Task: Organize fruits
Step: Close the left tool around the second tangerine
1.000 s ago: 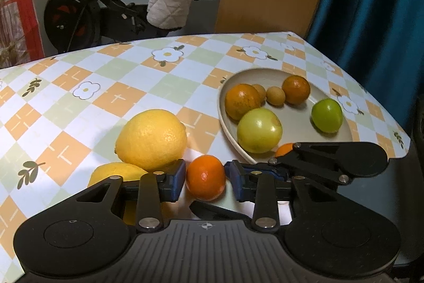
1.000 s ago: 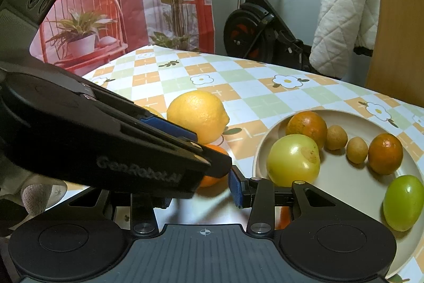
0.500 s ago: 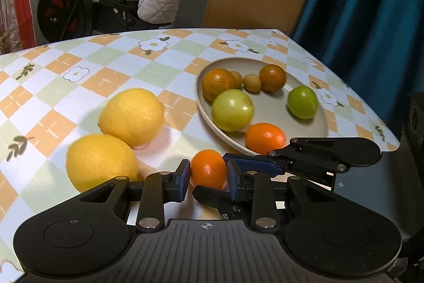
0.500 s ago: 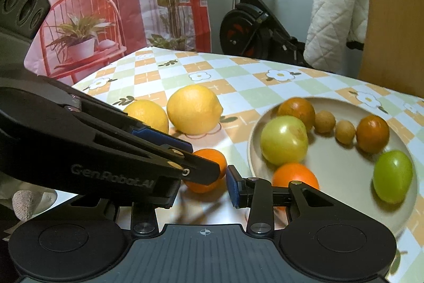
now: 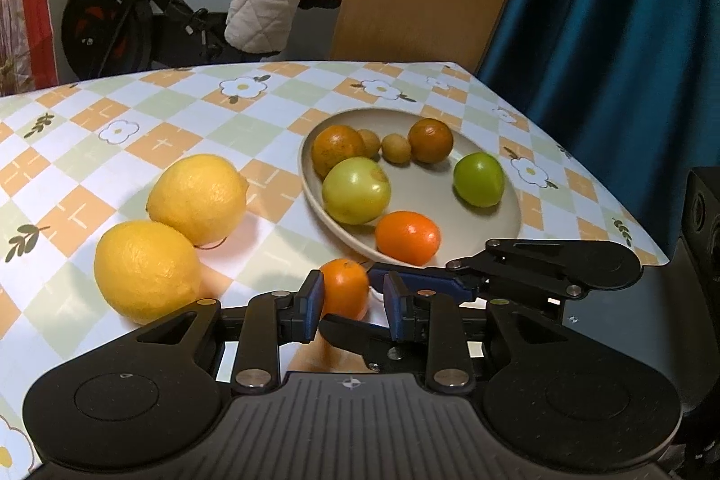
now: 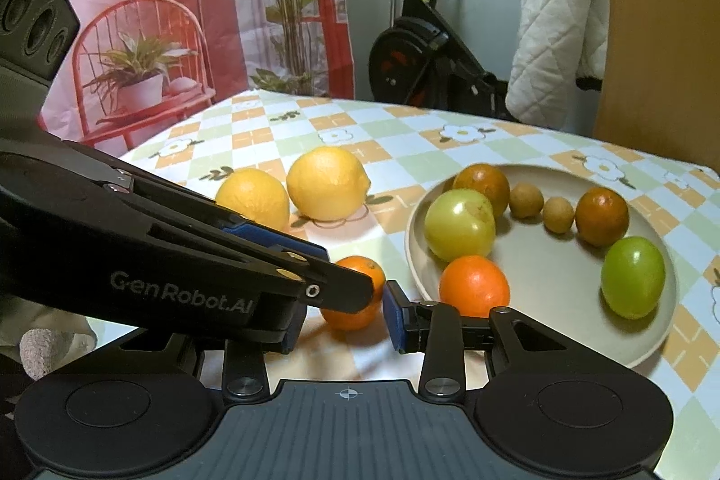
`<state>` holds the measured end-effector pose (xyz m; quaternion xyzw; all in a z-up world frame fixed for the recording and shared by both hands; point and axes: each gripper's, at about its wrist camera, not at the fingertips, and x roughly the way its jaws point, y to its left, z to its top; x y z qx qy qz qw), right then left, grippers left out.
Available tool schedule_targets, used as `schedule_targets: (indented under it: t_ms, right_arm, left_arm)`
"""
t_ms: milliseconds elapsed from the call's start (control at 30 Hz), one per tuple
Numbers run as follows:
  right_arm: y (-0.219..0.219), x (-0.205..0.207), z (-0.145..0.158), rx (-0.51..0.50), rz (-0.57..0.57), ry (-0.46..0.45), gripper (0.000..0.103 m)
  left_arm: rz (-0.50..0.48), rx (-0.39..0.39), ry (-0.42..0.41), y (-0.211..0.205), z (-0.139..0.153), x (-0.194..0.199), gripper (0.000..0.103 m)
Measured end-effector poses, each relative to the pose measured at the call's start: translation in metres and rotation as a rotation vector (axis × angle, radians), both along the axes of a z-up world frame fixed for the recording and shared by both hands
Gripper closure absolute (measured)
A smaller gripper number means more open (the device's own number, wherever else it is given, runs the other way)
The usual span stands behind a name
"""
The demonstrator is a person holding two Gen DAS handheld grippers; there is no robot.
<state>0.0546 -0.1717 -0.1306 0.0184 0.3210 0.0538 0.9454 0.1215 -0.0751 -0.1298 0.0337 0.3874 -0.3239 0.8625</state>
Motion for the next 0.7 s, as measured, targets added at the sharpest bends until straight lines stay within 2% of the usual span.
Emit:
schedule_targets:
  t_ms: [367, 700]
  right_arm:
    - [-0.002, -0.003, 0.0, 0.011, -0.001, -0.005, 0.074]
    - [-0.002, 0.006, -0.007, 0.013, -0.005, 0.009, 0.076]
  left_arm:
    - [0.016, 0.004, -0.002, -0.002, -0.003, 0.004, 0.075]
    - [0.082, -0.072, 0.084, 0.016, -0.014, 0.033, 0.075]
